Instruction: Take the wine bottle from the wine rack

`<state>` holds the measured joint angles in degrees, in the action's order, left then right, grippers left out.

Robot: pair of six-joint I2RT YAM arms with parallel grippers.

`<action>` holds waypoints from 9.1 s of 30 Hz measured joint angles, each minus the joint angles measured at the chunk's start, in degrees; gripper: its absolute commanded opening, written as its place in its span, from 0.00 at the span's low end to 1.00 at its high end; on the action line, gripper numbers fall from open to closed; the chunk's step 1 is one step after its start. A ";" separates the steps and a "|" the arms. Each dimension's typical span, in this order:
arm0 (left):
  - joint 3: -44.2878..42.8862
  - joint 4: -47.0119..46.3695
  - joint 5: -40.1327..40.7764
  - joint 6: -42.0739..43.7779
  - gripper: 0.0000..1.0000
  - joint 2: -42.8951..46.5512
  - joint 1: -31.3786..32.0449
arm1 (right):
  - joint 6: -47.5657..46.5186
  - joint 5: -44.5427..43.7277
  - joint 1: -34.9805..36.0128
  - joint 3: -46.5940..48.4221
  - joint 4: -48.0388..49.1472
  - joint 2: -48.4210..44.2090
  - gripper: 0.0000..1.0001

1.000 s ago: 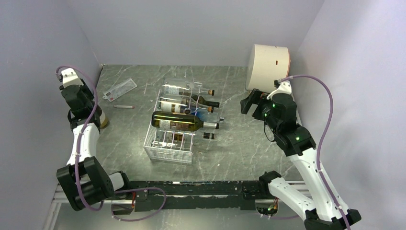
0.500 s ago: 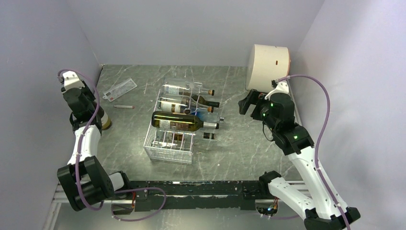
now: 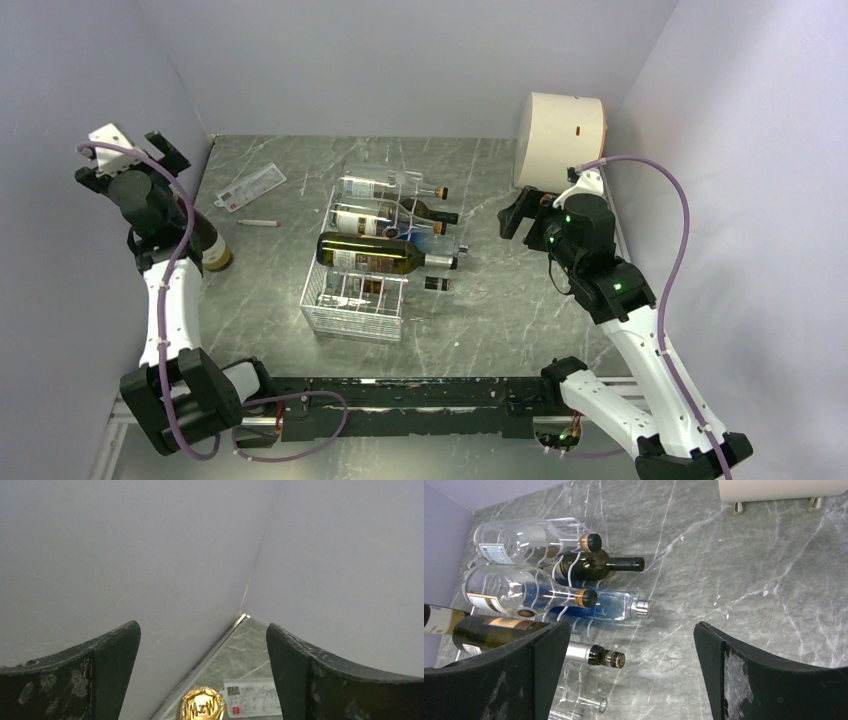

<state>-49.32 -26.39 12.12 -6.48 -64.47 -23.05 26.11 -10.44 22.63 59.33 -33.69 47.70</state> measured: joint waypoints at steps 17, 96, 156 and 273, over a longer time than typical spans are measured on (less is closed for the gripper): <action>-15.45 13.62 -21.05 -1.88 1.00 4.26 8.92 | 0.74 -0.42 0.00 0.00 -0.04 1.31 1.00; -32.59 52.76 0.74 42.25 0.66 -40.22 84.06 | -11.41 -10.45 0.00 0.74 -10.36 -22.05 1.00; -30.71 48.72 7.30 19.41 0.07 -1.73 73.64 | -6.49 -10.29 0.00 2.86 -9.38 -14.71 1.00; 2.84 20.72 0.42 2.38 0.99 16.85 25.51 | -4.07 3.43 0.04 -8.39 -0.44 -8.09 1.00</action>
<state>-46.48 -5.67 12.53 -4.10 -47.62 2.46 22.04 -7.01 22.68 50.94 -34.13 39.62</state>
